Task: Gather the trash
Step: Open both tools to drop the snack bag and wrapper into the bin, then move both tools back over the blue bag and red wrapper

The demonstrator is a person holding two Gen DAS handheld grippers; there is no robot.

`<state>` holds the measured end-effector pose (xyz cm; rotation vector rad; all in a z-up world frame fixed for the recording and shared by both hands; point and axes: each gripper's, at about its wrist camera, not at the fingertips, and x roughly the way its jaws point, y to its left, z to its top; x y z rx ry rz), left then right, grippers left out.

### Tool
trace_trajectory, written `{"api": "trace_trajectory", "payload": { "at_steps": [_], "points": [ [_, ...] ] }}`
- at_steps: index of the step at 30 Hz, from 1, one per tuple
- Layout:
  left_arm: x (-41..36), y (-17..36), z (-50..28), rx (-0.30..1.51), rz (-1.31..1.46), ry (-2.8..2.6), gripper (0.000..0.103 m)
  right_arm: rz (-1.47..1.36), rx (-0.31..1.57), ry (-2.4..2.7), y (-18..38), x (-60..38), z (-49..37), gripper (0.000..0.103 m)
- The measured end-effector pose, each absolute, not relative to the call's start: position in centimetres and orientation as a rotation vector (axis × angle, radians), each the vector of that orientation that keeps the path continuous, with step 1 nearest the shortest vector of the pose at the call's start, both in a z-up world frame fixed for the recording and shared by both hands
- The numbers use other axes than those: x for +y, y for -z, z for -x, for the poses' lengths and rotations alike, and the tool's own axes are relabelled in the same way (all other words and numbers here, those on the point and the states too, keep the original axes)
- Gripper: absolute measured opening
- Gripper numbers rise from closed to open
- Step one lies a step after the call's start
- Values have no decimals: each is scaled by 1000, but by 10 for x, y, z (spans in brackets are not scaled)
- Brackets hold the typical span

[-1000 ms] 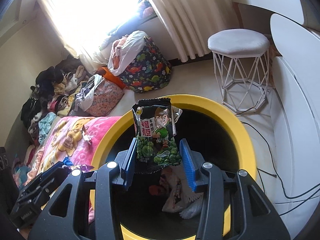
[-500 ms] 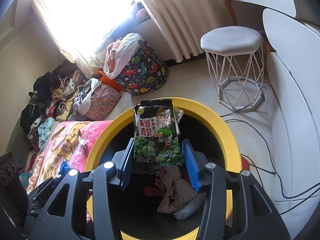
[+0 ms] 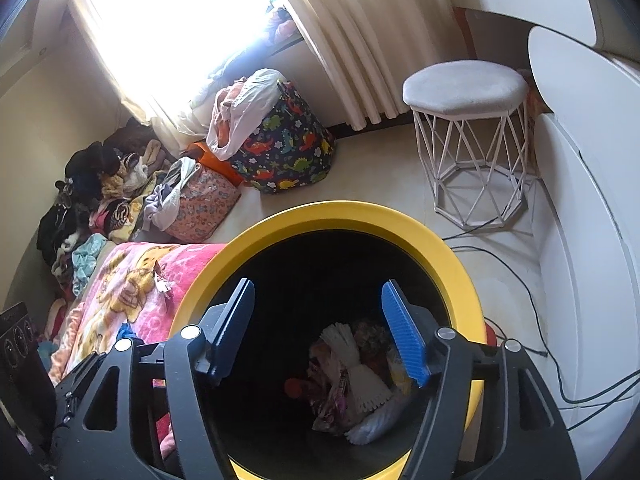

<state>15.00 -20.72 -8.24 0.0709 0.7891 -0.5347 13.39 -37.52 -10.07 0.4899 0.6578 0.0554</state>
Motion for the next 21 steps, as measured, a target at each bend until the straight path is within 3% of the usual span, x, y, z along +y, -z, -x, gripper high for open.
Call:
{"api": "trace_trajectory", "payload": {
  "at_steps": [21],
  "points": [
    [-102, 69, -168, 725, 34, 303, 92, -273, 633, -235, 72, -276, -163, 67]
  ]
}}
